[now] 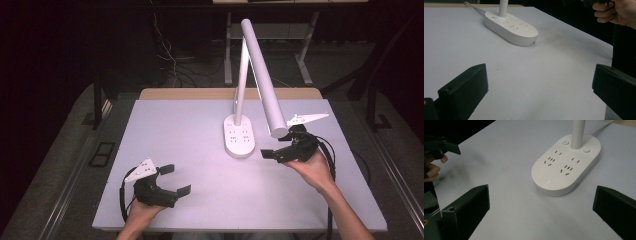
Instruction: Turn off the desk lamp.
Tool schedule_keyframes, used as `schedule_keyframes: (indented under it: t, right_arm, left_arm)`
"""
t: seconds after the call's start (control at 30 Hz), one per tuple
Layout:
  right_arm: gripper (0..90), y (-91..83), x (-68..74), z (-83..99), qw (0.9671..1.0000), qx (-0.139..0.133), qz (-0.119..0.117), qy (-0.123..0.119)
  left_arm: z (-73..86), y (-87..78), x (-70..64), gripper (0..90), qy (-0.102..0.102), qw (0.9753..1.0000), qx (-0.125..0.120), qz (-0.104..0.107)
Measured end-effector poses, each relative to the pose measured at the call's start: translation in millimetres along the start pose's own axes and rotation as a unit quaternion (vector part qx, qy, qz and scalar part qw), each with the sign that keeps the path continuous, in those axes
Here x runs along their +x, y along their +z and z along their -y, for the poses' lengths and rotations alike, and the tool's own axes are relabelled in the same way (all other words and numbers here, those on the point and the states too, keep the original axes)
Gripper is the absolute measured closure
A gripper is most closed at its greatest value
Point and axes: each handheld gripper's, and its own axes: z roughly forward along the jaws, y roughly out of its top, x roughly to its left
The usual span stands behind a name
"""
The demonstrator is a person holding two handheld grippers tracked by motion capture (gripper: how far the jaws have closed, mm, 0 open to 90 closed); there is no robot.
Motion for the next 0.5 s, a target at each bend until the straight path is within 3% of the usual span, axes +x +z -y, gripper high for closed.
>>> schedule_keyframes:
  t: [0.33, 0.5]
  right_arm:
    - [0.8, 6.2, -12.0, -20.2, 1.0000, -0.005, 0.000, 0.000]
    - [0.8, 13.9, -25.1, -26.6, 1.0000, -0.003, 0.004, 0.006]
  left_arm:
    - [-0.3, -0.1, 0.5, 0.0, 0.001, 1.0000, 0.001, 0.000]
    - [-0.5, 0.1, 0.1, 0.0, 0.004, 1.0000, 0.001, 0.001]
